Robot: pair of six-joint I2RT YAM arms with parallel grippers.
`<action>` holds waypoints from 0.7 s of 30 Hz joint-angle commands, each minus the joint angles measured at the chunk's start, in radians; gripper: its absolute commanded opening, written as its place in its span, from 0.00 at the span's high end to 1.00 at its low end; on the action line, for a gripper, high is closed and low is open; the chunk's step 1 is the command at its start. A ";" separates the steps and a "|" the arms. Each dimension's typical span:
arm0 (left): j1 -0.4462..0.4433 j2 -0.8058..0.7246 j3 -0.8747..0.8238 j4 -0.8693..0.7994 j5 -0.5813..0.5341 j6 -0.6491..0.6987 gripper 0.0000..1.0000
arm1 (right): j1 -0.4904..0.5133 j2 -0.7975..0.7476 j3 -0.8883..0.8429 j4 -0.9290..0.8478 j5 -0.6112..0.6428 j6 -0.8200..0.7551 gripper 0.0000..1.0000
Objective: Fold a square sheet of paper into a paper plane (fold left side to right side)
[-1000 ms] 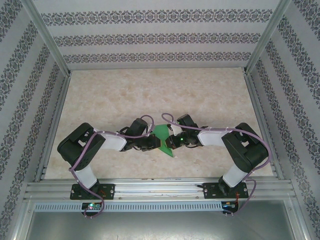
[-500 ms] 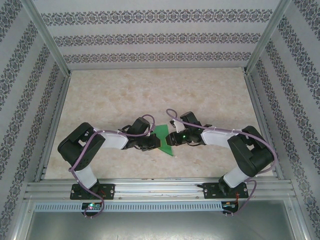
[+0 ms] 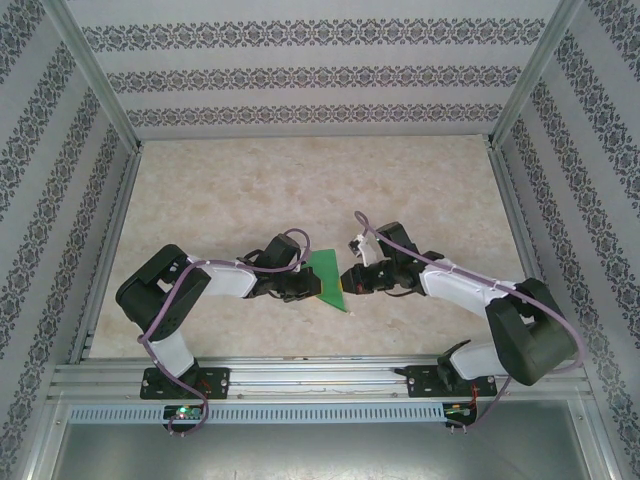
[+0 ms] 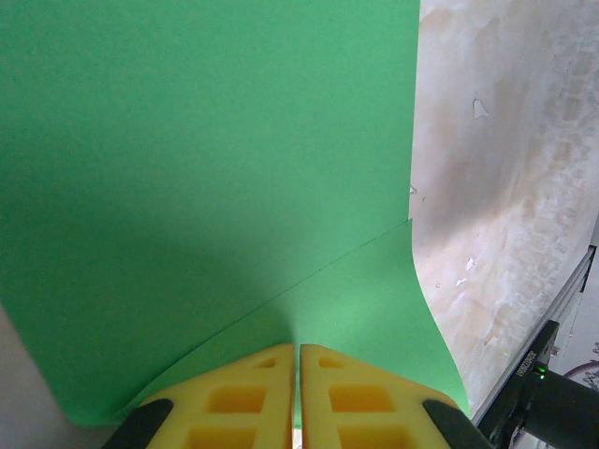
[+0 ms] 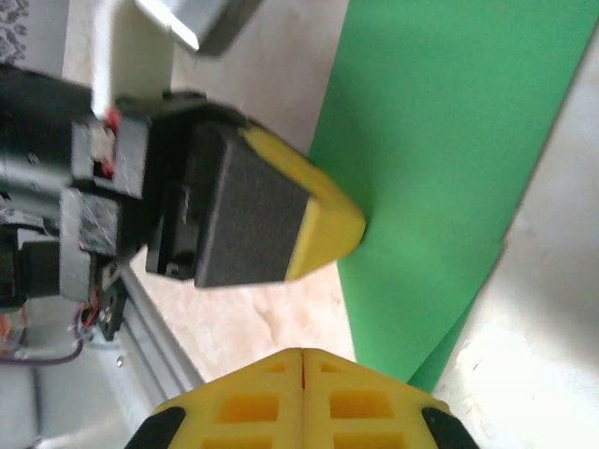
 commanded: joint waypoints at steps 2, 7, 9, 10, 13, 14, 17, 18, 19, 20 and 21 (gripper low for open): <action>-0.010 0.048 -0.010 -0.113 -0.061 -0.003 0.88 | 0.034 0.053 -0.020 0.011 -0.075 0.067 1.00; -0.010 0.052 -0.008 -0.113 -0.056 0.000 0.88 | 0.048 0.108 -0.008 0.020 -0.060 0.079 1.00; -0.010 0.052 -0.005 -0.112 -0.056 0.001 0.88 | 0.050 0.122 -0.008 0.019 -0.054 0.082 1.00; -0.010 0.052 -0.007 -0.112 -0.056 0.000 0.89 | 0.052 0.127 -0.008 0.017 -0.053 0.083 1.00; -0.011 0.052 -0.008 -0.110 -0.056 0.001 0.89 | 0.053 0.143 -0.012 0.015 -0.042 0.089 1.00; -0.010 0.052 -0.006 -0.111 -0.056 0.000 0.89 | 0.053 0.148 -0.014 0.015 -0.039 0.091 1.00; -0.010 0.051 -0.006 -0.112 -0.055 0.002 0.89 | 0.053 0.158 -0.017 0.017 -0.031 0.099 1.00; -0.010 0.052 -0.006 -0.113 -0.054 0.002 0.89 | 0.053 0.159 -0.017 0.017 -0.030 0.101 1.00; -0.010 0.053 -0.006 -0.113 -0.055 0.002 0.89 | 0.053 0.161 -0.017 0.016 -0.028 0.104 1.00; -0.010 0.053 -0.004 -0.114 -0.055 0.004 0.89 | 0.053 0.164 -0.017 0.017 -0.028 0.105 1.00; -0.010 0.053 -0.005 -0.113 -0.055 0.004 0.89 | 0.055 0.165 -0.018 0.017 -0.030 0.106 1.00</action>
